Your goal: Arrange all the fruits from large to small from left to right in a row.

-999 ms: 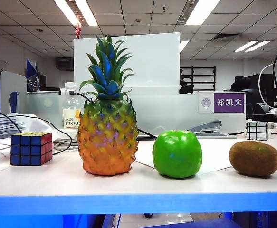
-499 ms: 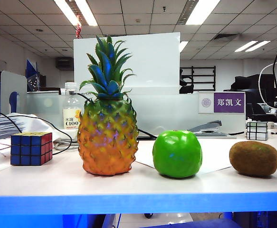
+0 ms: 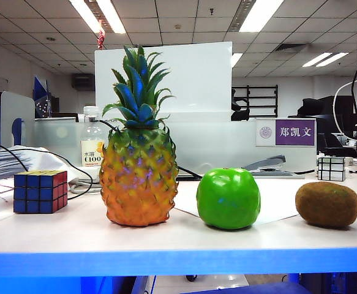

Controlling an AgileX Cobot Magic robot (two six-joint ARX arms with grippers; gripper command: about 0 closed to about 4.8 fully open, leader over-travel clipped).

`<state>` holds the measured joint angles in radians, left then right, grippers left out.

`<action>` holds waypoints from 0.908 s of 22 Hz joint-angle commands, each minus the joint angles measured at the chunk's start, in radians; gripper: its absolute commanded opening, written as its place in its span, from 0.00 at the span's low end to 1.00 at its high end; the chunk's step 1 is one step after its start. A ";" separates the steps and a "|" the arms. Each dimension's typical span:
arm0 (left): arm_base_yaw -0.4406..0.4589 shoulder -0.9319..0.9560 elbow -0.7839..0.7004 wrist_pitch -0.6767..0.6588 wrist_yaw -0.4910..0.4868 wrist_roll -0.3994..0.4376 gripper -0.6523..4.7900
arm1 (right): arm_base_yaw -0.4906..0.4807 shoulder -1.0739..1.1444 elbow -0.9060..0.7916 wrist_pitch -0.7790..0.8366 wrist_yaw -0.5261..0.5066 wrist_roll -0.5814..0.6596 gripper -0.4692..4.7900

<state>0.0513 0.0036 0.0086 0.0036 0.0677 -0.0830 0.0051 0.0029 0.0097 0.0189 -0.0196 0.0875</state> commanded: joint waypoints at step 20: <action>0.000 -0.002 0.001 0.011 0.000 -0.003 0.11 | 0.003 -0.002 -0.005 0.052 0.001 -0.017 0.08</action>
<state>0.0513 0.0036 0.0086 0.0036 0.0677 -0.0830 0.0059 0.0029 0.0097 0.0540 -0.0200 0.0731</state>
